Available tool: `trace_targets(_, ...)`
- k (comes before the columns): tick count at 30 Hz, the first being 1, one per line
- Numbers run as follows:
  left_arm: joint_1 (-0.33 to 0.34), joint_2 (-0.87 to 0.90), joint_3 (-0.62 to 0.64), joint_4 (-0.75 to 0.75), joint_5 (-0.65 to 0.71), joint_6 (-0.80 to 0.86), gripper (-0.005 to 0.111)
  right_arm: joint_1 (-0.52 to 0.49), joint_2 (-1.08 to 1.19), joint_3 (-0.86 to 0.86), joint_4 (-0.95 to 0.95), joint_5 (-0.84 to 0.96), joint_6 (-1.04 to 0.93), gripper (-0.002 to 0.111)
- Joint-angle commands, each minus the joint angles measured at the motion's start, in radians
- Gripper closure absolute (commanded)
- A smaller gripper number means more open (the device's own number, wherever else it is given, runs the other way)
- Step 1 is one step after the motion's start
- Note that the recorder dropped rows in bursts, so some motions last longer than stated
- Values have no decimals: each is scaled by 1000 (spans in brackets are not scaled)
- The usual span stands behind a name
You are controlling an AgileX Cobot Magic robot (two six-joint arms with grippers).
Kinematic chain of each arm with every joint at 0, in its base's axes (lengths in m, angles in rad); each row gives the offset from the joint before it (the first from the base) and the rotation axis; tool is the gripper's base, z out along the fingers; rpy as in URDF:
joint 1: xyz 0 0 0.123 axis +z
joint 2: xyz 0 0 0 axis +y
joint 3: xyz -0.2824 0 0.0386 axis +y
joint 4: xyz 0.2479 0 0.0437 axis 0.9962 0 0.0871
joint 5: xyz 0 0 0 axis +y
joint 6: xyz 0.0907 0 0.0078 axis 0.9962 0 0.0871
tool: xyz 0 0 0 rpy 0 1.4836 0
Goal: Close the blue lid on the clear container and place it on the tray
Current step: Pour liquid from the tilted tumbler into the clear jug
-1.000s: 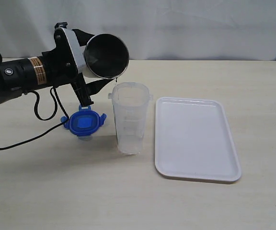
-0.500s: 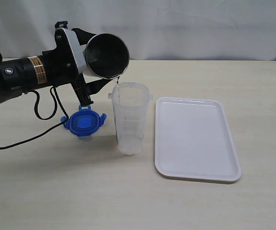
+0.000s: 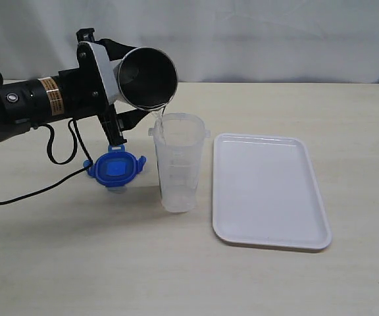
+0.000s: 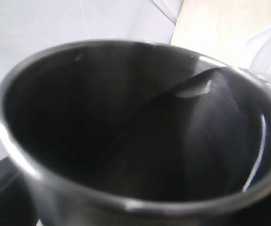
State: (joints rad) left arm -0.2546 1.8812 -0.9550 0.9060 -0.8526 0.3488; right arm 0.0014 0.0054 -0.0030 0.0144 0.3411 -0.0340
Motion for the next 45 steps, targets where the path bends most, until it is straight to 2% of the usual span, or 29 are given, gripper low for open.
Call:
trace_targets(1, -2, -20, -13, -35, -63, 21, 107, 1, -5, 3, 4, 2, 5, 104)
trace_targets(45, -2, -20, -13, -35, -61, 69, 107, 1, -5, 3, 4, 2, 5, 104)
